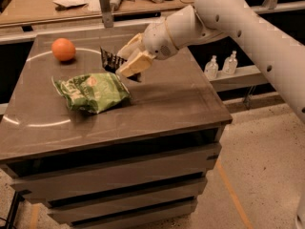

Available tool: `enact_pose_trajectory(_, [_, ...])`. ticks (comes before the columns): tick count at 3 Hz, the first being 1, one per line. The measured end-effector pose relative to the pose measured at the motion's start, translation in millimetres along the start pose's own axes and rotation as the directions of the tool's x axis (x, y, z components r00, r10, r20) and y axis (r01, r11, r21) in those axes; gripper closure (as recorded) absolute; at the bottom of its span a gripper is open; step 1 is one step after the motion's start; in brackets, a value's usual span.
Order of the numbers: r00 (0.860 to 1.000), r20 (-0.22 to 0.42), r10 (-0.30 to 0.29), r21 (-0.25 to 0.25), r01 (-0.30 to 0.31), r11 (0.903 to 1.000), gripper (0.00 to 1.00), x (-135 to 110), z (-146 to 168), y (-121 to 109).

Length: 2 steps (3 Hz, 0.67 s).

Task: Move rxbar chocolate near green jalapeno chip bag

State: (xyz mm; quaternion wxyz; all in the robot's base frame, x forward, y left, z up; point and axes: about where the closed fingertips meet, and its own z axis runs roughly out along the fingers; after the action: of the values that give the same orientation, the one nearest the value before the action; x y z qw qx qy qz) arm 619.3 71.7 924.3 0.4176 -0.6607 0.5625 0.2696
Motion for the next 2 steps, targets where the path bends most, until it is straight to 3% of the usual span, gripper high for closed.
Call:
enact_pose_trajectory(1, [0.999,0.039,0.006,-0.042,-0.004,0.9991,0.82,-4,19,4])
enact_pose_trajectory(2, [0.999,0.033,0.008,-0.064,-0.006,0.998,0.59,-6,34,9])
